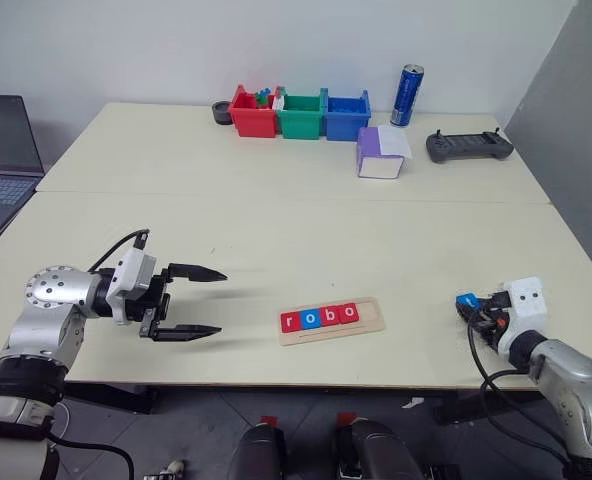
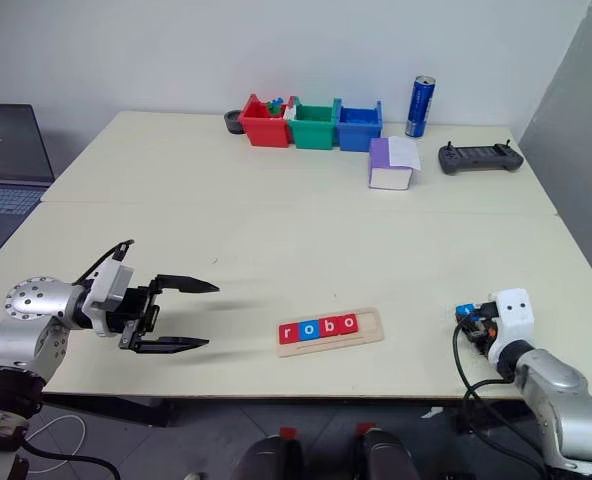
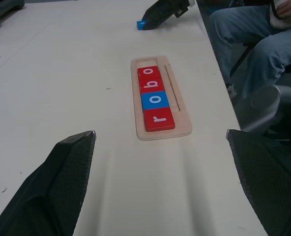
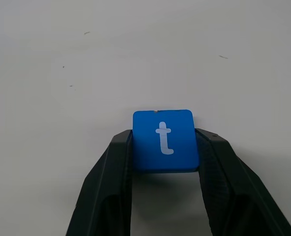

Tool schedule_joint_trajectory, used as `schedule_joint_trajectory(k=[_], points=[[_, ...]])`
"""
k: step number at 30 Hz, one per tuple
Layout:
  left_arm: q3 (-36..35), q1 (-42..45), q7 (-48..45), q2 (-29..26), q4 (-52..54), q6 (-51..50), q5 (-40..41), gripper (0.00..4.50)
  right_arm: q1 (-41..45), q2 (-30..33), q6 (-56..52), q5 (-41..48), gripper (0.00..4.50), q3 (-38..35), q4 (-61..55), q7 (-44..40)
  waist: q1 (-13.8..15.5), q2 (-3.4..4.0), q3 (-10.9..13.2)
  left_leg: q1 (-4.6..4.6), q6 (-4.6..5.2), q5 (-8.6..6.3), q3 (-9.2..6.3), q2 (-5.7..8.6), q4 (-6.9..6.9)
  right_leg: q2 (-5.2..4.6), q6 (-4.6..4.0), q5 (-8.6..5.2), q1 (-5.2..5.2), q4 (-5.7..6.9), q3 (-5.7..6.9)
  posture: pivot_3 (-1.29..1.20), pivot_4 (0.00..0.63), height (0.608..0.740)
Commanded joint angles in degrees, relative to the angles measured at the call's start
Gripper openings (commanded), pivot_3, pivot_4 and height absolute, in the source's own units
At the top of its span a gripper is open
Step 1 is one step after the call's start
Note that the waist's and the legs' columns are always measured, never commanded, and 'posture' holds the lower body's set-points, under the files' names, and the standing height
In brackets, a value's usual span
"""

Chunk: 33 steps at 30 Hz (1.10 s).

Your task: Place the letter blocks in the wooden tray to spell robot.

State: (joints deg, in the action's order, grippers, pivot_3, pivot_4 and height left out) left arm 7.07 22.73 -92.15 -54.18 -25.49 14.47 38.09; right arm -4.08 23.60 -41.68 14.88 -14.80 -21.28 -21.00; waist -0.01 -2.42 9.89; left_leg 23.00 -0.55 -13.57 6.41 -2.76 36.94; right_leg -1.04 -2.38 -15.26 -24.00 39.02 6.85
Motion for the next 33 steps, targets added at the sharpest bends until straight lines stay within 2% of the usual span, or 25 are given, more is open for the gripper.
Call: schedule_joint_trajectory(k=[1,8,16,18,20,22,27,30,31,33], points=[[-0.75,-0.04,-0.35,-0.96,1.21,0.09,0.55,4.50,-2.05,-3.00,-2.53,-1.22,1.46,6.02,-6.93,3.82,-0.05,0.00,-0.01,-0.01,0.00,0.00,0.00,0.00,-0.01,0.00,0.00,0.00,0.00,0.00,-0.01,0.00,0.150,0.740],[-1.02,-0.07,-0.35,-1.00,0.82,0.06,0.33,4.50,-1.06,-7.62,-10.92,-2.65,1.46,11.45,-15.58,11.12,-0.02,0.00,0.00,0.02,0.00,0.00,-0.01,-0.01,-0.02,0.02,0.00,0.00,-0.03,0.00,-0.01,0.00,0.150,0.740],[-0.73,0.80,-0.35,-0.63,0.06,0.10,0.04,4.50,1.07,-6.73,-14.85,-1.75,1.46,12.01,-15.23,10.74,-0.05,0.00,0.00,0.03,0.00,0.00,-0.01,0.00,-0.01,0.00,0.00,-0.01,-0.03,-0.02,-0.02,0.00,0.150,0.740],[-0.56,0.92,-0.35,-0.59,-0.07,0.17,0.00,4.50,1.74,-5.91,-15.64,-1.45,2.20,11.73,-15.57,10.11,-0.05,0.00,0.00,0.02,0.00,0.00,-0.01,0.01,-0.01,0.00,0.00,-0.01,-0.03,-0.02,-0.01,0.00,0.150,0.740],[-0.53,1.03,-0.35,-0.48,-0.15,0.21,-0.05,4.50,2.62,-3.93,-16.10,-0.75,2.76,11.65,-15.94,8.22,-0.05,0.00,0.00,0.03,0.00,0.00,-0.01,0.01,-0.01,0.00,0.00,-0.01,-0.03,-0.02,-0.01,0.00,0.150,0.740],[-0.53,1.08,-0.35,-0.47,-0.22,0.26,-0.06,4.50,3.54,-0.58,-15.99,0.17,3.44,11.26,-16.12,4.96,-0.03,0.01,0.00,0.04,0.00,0.00,-0.01,0.02,0.00,0.00,0.00,-0.01,-0.03,-0.02,-0.02,0.00,0.150,0.740],[-0.57,1.27,-0.35,-0.85,-0.77,0.66,0.01,4.50,7.27,12.09,-13.30,4.13,3.44,7.88,-12.34,-7.38,-0.01,0.05,0.04,0.06,0.01,-0.01,0.00,0.04,-0.01,-0.01,0.00,0.00,-0.05,-0.05,-0.01,0.00,0.150,0.740],[-0.75,1.64,-0.35,-1.15,-0.88,0.56,0.01,4.50,10.71,21.17,-2.30,5.03,3.44,7.98,-5.19,-20.54,0.03,0.07,0.06,0.06,0.02,-0.01,-0.02,0.07,-0.01,-0.01,0.00,0.00,-0.04,-0.07,0.01,0.00,0.150,0.740],[-0.88,1.50,-0.35,-1.19,-0.74,0.44,0.02,4.50,12.00,24.70,3.42,4.99,3.44,9.74,-2.08,-27.77,0.03,0.07,0.06,0.06,0.02,-0.01,-0.01,0.06,-0.02,0.00,0.00,0.00,-0.04,-0.08,0.02,0.00,0.150,0.740],[-0.98,1.31,-0.35,-1.15,-0.67,0.37,-0.03,4.50,13.84,28.72,10.29,4.76,3.44,12.66,2.43,-36.78,0.01,0.10,0.08,0.06,0.03,-0.02,-0.03,0.06,-0.04,0.01,0.00,-0.01,-0.05,-0.09,0.04,0.00,0.150,0.740]])
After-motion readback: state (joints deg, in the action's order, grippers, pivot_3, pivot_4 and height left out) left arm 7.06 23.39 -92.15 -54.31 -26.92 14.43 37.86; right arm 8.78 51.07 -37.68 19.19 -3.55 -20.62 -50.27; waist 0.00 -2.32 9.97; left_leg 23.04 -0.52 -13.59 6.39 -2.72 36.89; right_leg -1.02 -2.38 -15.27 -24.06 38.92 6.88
